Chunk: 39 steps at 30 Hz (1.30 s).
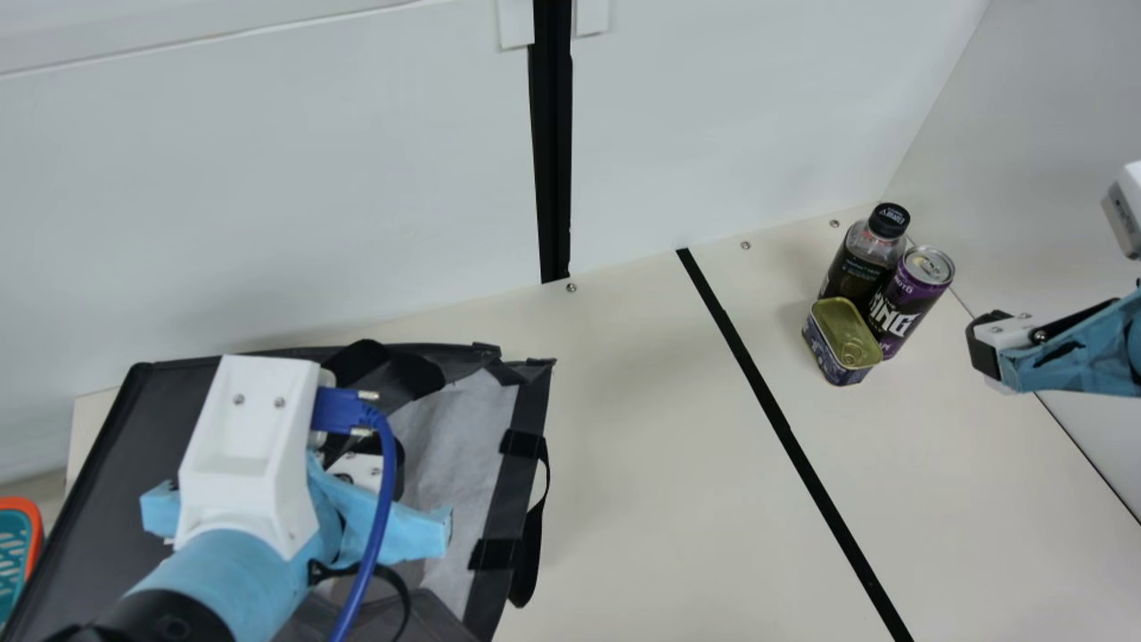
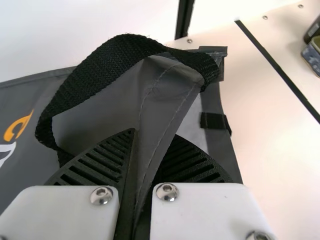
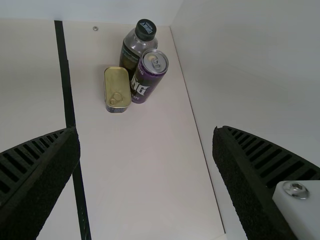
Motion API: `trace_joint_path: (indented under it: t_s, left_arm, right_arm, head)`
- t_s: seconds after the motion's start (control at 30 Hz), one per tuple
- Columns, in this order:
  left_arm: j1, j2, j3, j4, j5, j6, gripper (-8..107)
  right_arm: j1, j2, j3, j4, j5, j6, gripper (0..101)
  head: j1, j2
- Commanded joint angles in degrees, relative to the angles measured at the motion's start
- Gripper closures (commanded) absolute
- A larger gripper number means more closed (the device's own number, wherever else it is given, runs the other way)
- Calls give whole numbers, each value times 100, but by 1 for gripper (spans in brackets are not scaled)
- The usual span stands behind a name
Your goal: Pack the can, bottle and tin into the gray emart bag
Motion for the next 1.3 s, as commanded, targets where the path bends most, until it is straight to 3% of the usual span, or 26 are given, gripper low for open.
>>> trace_joint_path:
  t_s: [0.0,0.7,1.27]
  left_arm:
    - [75,-11,9,-305,-89,131,89]
    - [1032,-100,320,-2894,-886,1673,89]
    - [1737,-6,471,-4829,-906,2941,89]
  right_arm:
    - [0,0,0,0,0,0,10]
    - [0,0,0,0,0,0,10]
    - [0,0,0,0,0,0,10]
  head:
    - [-130,-5]
    - [-130,-5]
    - [-130,-5]
